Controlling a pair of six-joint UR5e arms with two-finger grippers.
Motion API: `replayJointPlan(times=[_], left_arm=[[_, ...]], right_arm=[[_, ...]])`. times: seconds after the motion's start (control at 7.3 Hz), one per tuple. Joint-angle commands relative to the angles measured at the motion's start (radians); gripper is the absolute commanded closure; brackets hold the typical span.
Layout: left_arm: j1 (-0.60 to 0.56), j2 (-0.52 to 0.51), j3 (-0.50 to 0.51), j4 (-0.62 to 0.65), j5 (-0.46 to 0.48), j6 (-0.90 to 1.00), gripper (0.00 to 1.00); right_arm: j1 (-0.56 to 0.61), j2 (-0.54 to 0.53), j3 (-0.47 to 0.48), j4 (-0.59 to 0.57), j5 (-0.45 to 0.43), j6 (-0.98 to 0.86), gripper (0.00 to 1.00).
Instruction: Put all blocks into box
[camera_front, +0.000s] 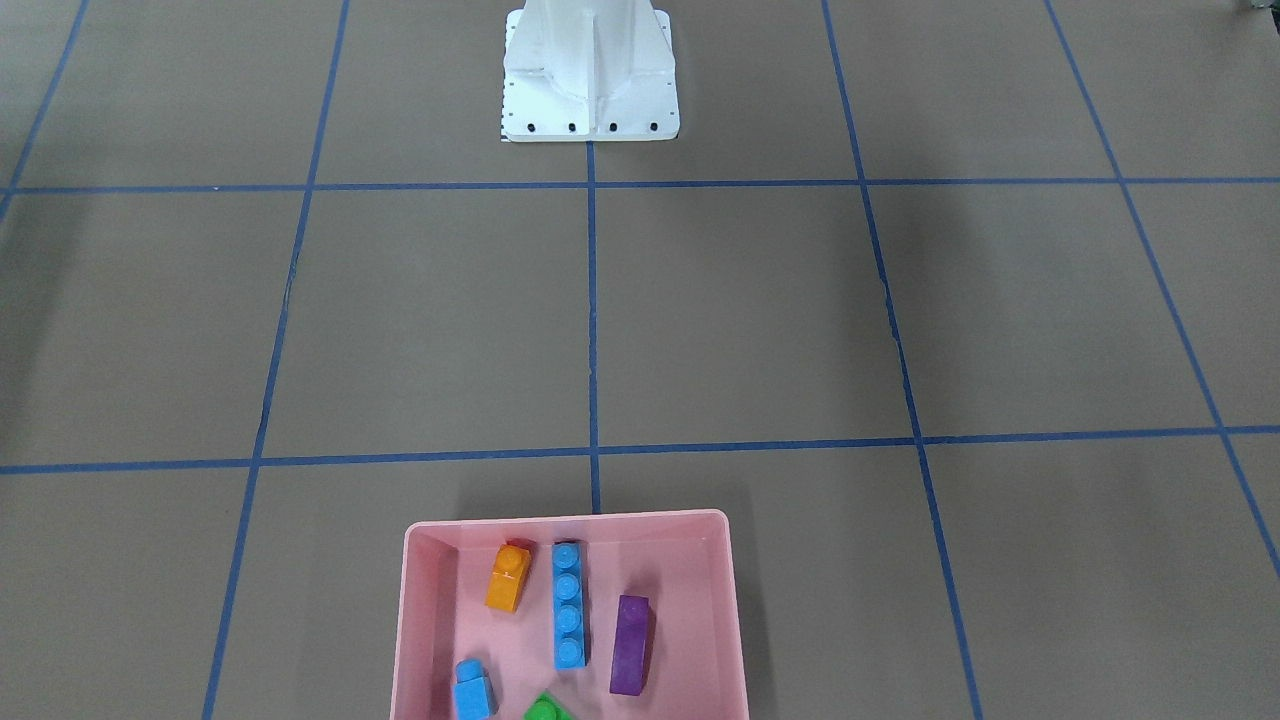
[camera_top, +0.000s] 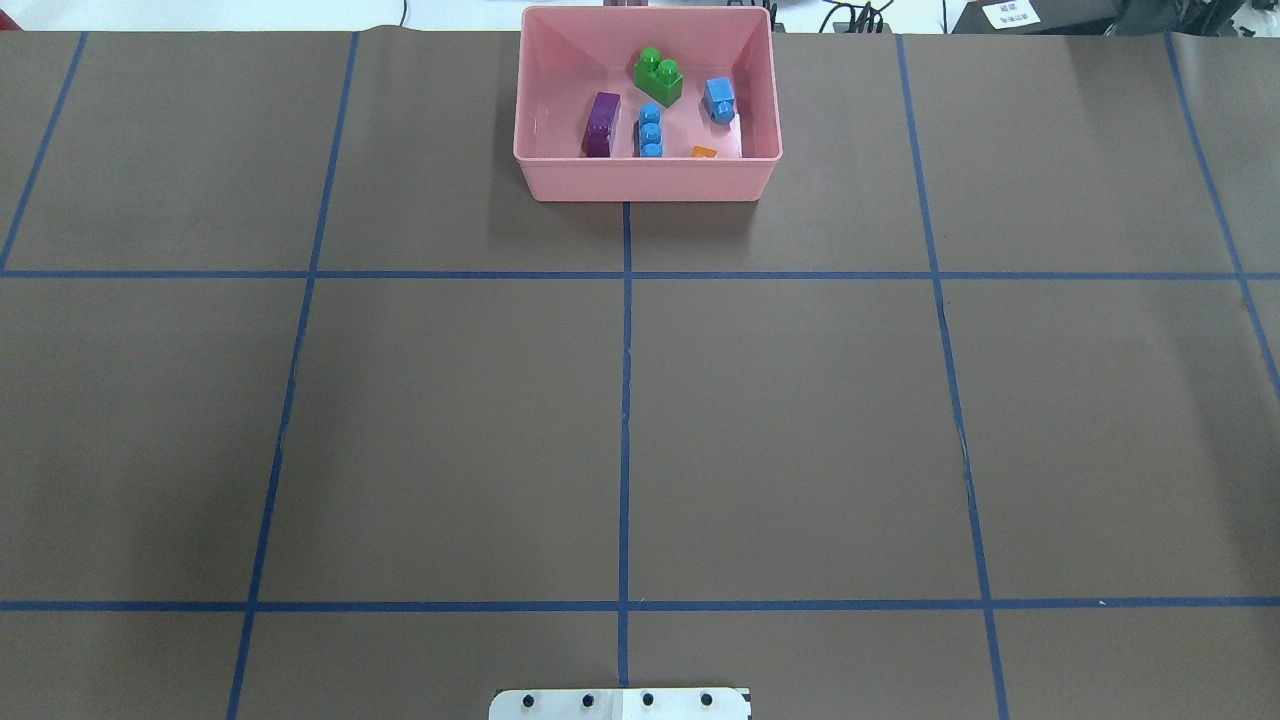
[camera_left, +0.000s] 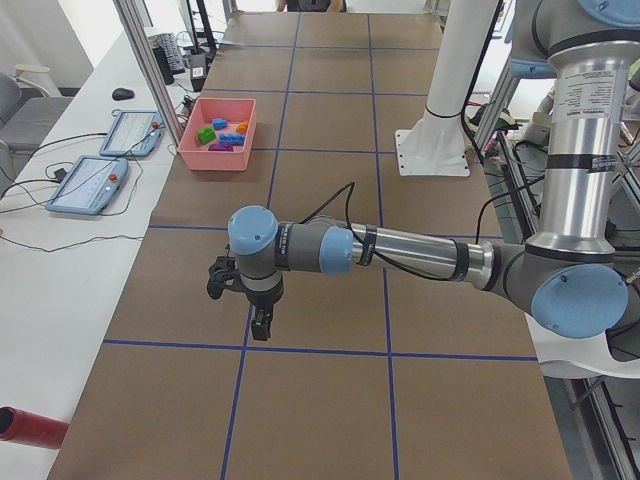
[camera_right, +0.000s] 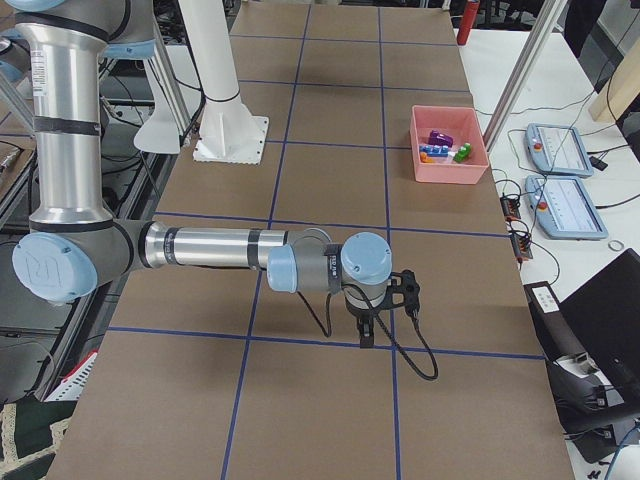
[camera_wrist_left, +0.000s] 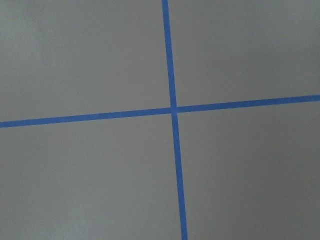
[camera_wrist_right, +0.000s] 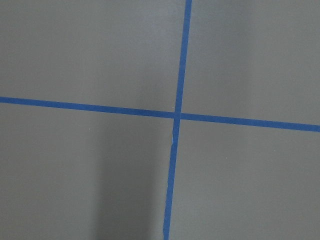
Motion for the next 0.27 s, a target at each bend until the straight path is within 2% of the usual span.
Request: replayJointPlan(times=[0.0,0.14], left_arm=[[0.0,0.001,-0.003,0.0,0.0,0.0,0.0],[0.0,0.001,-0.001,0.0,0.0,0.0,0.0]], right_arm=[[0.0,0.0,0.0,-0.001,0.0,0.0,0.0],[0.0,-0.002,0.001,-0.002,0.0,0.0,0.0]])
